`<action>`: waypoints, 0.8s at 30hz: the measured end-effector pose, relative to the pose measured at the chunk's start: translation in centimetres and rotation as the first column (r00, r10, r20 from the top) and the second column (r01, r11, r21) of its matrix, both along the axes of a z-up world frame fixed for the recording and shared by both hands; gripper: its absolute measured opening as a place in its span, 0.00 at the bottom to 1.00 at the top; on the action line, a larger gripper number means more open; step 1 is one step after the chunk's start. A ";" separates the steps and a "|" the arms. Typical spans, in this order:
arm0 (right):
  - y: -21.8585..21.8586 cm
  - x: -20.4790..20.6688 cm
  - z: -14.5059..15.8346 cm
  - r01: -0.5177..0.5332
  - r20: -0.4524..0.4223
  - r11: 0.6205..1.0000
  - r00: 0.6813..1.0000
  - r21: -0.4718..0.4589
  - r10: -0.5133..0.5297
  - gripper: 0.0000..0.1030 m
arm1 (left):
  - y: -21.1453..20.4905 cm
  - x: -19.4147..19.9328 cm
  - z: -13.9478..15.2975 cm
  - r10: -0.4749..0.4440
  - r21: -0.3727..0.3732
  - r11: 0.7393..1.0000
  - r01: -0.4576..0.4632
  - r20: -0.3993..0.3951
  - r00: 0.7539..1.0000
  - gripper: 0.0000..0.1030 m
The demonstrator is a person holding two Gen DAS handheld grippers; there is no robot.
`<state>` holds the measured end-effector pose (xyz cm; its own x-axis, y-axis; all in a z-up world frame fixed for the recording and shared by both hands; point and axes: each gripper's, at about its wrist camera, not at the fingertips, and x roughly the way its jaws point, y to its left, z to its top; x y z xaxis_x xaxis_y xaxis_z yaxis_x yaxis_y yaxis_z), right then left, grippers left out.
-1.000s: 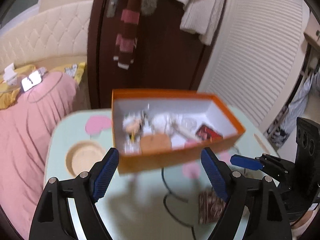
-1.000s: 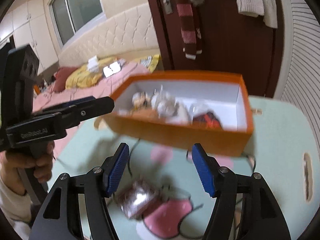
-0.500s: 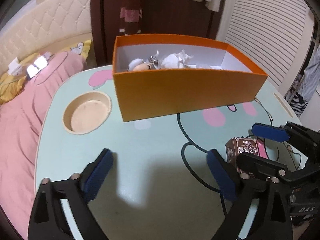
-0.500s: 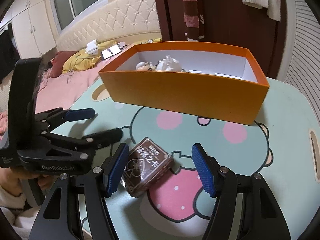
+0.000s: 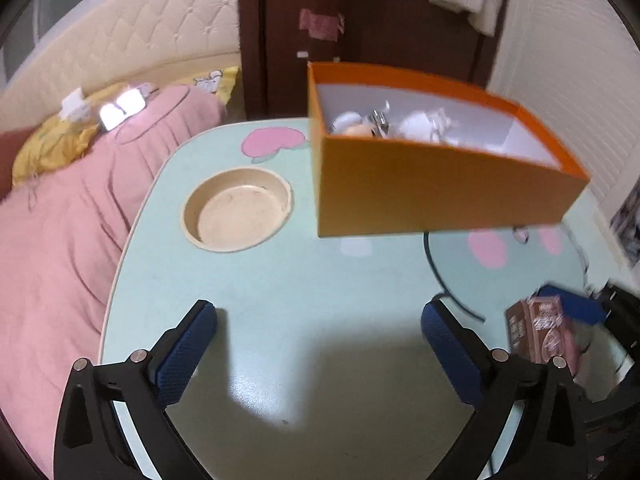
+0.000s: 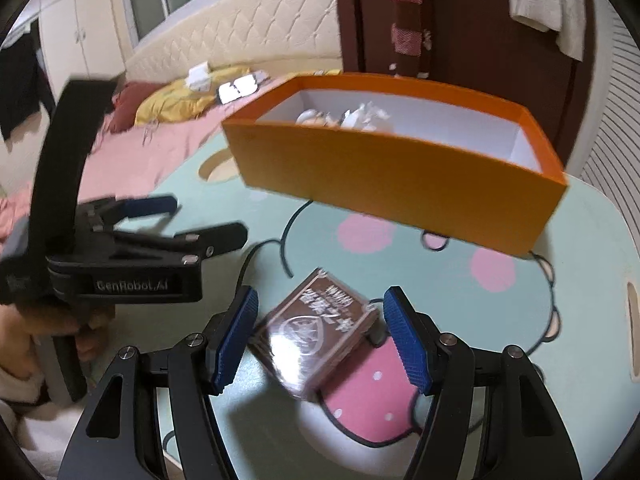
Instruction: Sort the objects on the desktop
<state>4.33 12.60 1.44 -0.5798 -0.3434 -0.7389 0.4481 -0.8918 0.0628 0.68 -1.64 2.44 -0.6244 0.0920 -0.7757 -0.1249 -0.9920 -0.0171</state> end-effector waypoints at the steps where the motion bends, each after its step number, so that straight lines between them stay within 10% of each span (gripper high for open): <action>1: -0.3 0.1 -0.1 -0.002 -0.014 1.000 1.000 0.016 0.002 0.64 | 0.0 0.0 -0.1 -0.006 0.003 1.000 0.006 -0.001 1.000 0.99; 8: 1.0 -0.4 0.0 0.061 -0.014 0.998 0.998 -0.014 -0.061 0.44 | 0.5 0.1 -0.1 -0.012 0.005 1.000 0.012 -0.003 1.000 0.99; 24: 4.2 -0.6 3.6 0.105 -0.060 0.981 0.991 -0.164 -0.116 0.42 | 1.2 0.8 1.9 -0.092 0.000 0.996 0.092 -0.046 0.995 0.99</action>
